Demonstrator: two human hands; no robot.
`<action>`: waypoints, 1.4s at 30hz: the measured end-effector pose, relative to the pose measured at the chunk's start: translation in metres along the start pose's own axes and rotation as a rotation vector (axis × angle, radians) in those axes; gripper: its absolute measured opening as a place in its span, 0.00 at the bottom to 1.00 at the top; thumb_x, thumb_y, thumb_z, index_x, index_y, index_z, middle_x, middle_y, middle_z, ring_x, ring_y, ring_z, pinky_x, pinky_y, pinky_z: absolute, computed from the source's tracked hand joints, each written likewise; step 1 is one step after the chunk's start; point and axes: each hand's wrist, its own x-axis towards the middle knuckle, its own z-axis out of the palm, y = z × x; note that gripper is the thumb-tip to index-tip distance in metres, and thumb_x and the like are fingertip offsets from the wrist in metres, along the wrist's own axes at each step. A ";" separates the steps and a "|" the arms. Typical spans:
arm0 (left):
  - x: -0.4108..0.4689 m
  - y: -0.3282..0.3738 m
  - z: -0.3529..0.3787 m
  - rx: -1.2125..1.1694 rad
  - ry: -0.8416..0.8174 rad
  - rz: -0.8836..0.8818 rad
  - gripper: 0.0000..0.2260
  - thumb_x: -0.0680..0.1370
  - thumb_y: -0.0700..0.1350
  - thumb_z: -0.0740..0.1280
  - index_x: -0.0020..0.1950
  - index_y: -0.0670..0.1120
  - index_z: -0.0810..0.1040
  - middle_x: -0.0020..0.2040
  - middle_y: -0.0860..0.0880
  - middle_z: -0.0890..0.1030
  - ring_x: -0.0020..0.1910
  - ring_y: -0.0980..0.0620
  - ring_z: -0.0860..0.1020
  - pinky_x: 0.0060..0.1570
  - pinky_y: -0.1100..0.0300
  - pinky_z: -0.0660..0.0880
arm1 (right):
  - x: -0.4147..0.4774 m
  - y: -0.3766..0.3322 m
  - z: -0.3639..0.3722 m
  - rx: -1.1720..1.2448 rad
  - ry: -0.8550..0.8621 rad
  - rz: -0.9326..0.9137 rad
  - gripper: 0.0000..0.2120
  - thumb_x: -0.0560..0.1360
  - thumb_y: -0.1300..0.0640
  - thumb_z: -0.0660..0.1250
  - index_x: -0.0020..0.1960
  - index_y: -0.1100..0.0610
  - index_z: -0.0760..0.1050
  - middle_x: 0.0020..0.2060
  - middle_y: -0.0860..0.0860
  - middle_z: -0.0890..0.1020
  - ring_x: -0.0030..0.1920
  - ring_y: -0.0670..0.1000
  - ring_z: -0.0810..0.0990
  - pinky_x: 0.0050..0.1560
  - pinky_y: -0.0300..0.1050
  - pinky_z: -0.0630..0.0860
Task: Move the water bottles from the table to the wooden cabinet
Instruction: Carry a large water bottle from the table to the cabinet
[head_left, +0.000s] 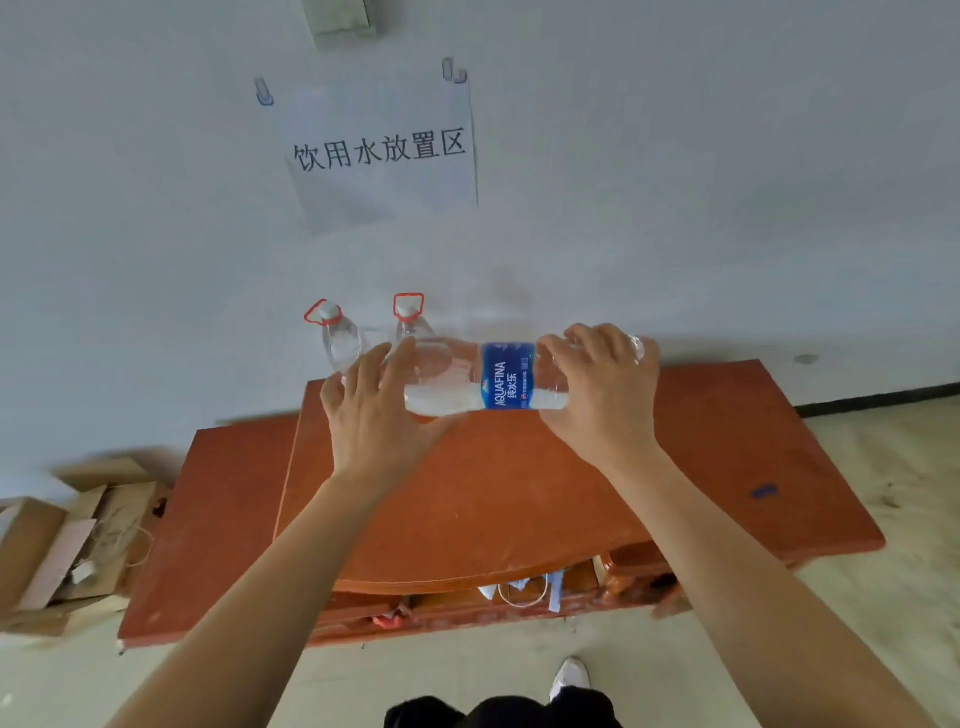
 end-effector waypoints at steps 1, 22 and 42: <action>0.009 -0.005 0.005 -0.034 -0.015 -0.045 0.42 0.68 0.70 0.72 0.76 0.53 0.64 0.74 0.48 0.70 0.73 0.45 0.68 0.72 0.44 0.58 | 0.016 0.002 0.010 0.004 -0.026 -0.011 0.25 0.67 0.44 0.78 0.60 0.48 0.75 0.56 0.47 0.78 0.59 0.54 0.76 0.59 0.58 0.67; 0.145 -0.068 0.156 -0.930 -0.515 -0.760 0.15 0.84 0.53 0.59 0.66 0.45 0.70 0.47 0.47 0.79 0.39 0.50 0.77 0.38 0.54 0.75 | 0.074 0.015 0.154 -0.064 -0.499 0.148 0.33 0.68 0.34 0.75 0.66 0.48 0.72 0.60 0.48 0.80 0.63 0.54 0.78 0.63 0.62 0.74; 0.258 -0.010 0.222 -0.083 -0.459 0.177 0.16 0.80 0.45 0.67 0.68 0.46 0.75 0.60 0.42 0.76 0.56 0.42 0.75 0.50 0.55 0.72 | 0.143 0.013 0.346 0.770 -0.731 0.485 0.31 0.70 0.45 0.80 0.67 0.55 0.73 0.58 0.51 0.84 0.57 0.53 0.83 0.54 0.45 0.79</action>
